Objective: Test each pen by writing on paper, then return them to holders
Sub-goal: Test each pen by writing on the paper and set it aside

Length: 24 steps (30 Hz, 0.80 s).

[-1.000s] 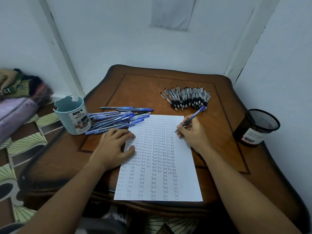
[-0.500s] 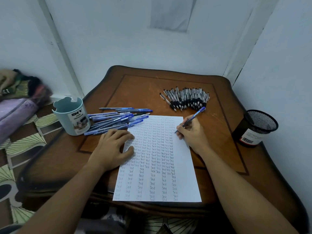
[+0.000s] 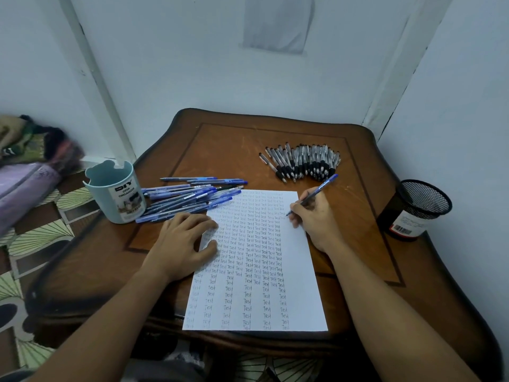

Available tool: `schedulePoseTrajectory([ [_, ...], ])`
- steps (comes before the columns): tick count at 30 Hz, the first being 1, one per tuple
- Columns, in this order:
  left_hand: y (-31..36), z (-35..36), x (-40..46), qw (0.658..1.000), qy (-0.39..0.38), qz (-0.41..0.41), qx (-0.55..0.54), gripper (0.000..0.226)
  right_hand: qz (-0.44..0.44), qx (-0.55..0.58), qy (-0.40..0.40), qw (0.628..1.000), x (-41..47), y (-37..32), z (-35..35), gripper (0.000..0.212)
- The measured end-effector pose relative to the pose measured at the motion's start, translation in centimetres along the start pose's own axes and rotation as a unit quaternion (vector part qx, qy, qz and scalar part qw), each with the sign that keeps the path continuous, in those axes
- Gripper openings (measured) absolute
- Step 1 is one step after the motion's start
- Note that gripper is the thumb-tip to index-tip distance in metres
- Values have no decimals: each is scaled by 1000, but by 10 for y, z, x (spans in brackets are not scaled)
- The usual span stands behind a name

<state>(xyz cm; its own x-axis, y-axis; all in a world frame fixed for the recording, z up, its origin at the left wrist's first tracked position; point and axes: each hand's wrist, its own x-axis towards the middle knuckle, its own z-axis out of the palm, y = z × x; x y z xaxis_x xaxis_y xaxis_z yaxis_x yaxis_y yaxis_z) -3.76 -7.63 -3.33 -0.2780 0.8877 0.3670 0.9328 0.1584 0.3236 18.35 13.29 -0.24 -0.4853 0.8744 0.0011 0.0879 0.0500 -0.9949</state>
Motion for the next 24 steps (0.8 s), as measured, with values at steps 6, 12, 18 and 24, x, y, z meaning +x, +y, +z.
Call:
schedulePoseTrajectory([
  [6,-1,0,1,1000,2,2,0,48,64,104,23,992,4,-9,3,45],
  [12,-1,-1,0,1000,4,1,0,50,96,130,45,986,3,-12,2,52],
  [18,0,-1,1,1000,-1,0,4,52,109,157,53,980,1,-17,2,55],
  [24,0,-1,2,1000,-5,0,4,52,115,176,43,977,1,-18,1,55],
])
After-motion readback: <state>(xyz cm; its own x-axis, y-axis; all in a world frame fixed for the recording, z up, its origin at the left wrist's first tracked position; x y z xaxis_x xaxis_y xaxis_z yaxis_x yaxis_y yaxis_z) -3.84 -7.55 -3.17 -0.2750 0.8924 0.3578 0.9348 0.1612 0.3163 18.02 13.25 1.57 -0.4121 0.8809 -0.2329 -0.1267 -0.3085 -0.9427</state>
